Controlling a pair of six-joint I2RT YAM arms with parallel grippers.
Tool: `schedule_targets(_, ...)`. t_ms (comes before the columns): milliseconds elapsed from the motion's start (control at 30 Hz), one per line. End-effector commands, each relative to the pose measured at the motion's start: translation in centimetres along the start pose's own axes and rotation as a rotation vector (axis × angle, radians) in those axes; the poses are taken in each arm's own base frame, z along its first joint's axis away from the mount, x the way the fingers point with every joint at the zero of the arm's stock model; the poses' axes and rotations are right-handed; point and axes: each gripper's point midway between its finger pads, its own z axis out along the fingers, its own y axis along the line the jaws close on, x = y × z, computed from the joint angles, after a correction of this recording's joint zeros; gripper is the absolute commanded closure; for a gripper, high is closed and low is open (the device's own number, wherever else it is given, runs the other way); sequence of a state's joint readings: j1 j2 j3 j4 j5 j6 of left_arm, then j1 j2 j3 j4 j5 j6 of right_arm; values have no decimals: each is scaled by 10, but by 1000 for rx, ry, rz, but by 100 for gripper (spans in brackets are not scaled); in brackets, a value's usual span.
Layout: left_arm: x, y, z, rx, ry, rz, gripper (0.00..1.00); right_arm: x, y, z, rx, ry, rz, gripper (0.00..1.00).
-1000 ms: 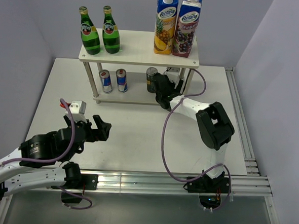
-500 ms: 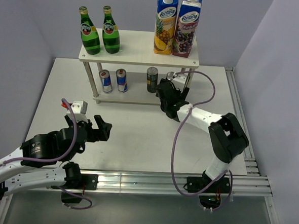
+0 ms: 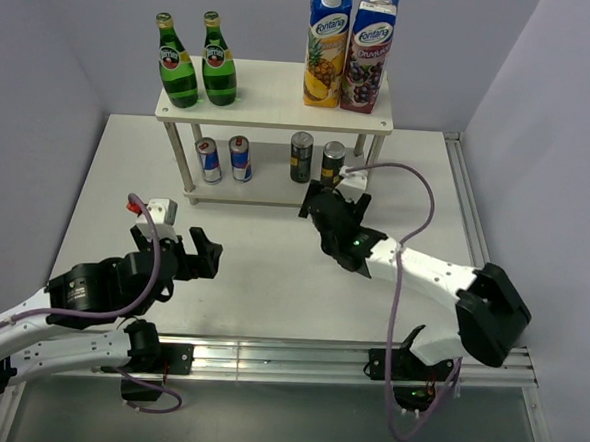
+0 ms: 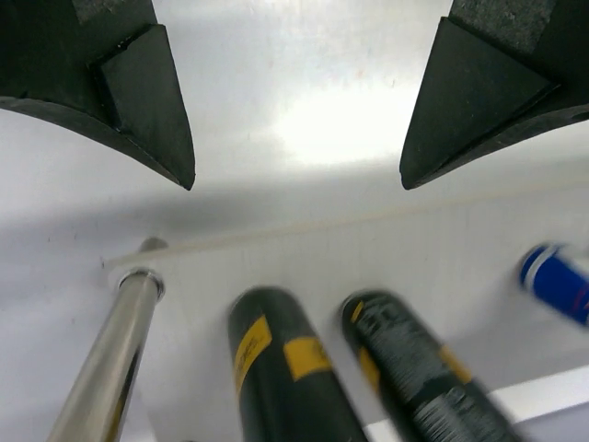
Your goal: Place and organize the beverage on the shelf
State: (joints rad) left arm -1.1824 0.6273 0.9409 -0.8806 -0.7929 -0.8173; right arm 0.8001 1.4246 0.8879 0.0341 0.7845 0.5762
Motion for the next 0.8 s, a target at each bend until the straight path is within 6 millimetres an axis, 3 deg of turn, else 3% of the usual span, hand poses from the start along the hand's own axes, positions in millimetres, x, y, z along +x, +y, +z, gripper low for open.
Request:
schedule_targets(0, -8, -4, 0, -6, -21, -11, 1, -10, 1, -34, -83, -13, 56, 1)
schedule_targets(33, -7, -5, 1, -3, -18, -5, 1, -6, 8, -48, -137, -1, 52, 2)
schedule_targets(133, -8, -6, 0, 3, -17, 5, 1, -7, 0, -81, -202, 20, 54, 2)
schedule_targets(167, -10, -8, 0, 6, -19, 5, 1, 1, -4, -95, -214, 47, 24, 2)
schedule_targets(200, -9, -8, 0, 8, -16, 12, 1, -13, -10, -110, -224, 21, 55, 2)
schedule_targets(267, -10, -13, -1, 24, 2, 44, 1, -17, -19, -135, -244, 38, 34, 2)
schedule_targets(333, -12, -10, 0, -2, -4, 69, 1, -43, -29, -160, -288, 3, 93, 1)
schedule_targets(400, -14, -7, 1, -16, -18, 77, 1, -51, -37, -185, -372, 23, 88, 0)
schedule_targets(533, -21, -10, -5, 50, -55, 48, 1, -59, -45, -213, -509, 58, 112, 0)
schedule_targets(767, -25, -6, -10, 69, -76, 27, 1, -56, -52, -218, -547, 58, 127, 0)
